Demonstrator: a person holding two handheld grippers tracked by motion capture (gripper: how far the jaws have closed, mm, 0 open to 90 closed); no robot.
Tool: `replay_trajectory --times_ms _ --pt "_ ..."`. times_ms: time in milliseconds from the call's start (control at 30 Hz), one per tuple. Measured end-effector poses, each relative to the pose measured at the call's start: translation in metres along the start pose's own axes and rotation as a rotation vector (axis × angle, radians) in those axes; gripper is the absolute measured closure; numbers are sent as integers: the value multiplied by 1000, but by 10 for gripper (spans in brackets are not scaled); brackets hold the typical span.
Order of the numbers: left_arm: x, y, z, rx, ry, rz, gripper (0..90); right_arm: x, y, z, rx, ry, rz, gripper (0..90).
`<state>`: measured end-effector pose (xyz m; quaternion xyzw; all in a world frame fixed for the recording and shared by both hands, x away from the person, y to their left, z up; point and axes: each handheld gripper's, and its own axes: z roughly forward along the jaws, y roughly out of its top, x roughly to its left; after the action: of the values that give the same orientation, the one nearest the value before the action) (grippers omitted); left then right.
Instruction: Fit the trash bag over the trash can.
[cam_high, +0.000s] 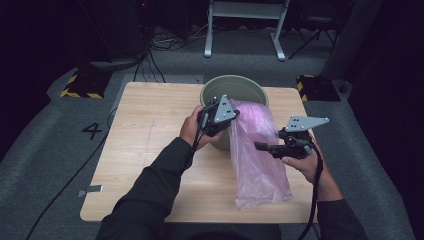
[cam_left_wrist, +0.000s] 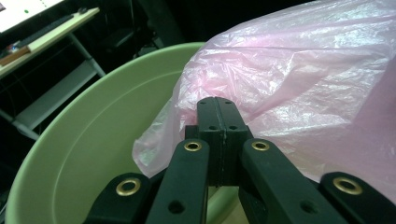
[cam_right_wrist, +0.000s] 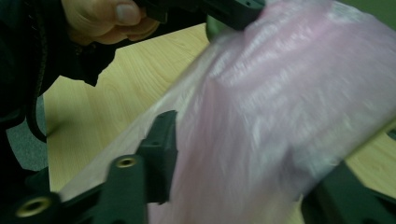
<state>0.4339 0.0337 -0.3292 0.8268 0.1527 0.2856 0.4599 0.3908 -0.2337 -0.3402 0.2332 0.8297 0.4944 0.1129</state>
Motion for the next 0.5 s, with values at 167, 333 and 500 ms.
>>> replay_trajectory --times_ms 167,333,500 --pt "14 -7 -5 -21 56 -56 900 -3 -6 -7 14 16 32 440" --pt "20 -12 -5 -21 77 -82 900 2 -14 -5 28 64 20 627" --pt "22 -13 -9 -70 72 -98 896 9 -17 5 -19 47 -5 786"
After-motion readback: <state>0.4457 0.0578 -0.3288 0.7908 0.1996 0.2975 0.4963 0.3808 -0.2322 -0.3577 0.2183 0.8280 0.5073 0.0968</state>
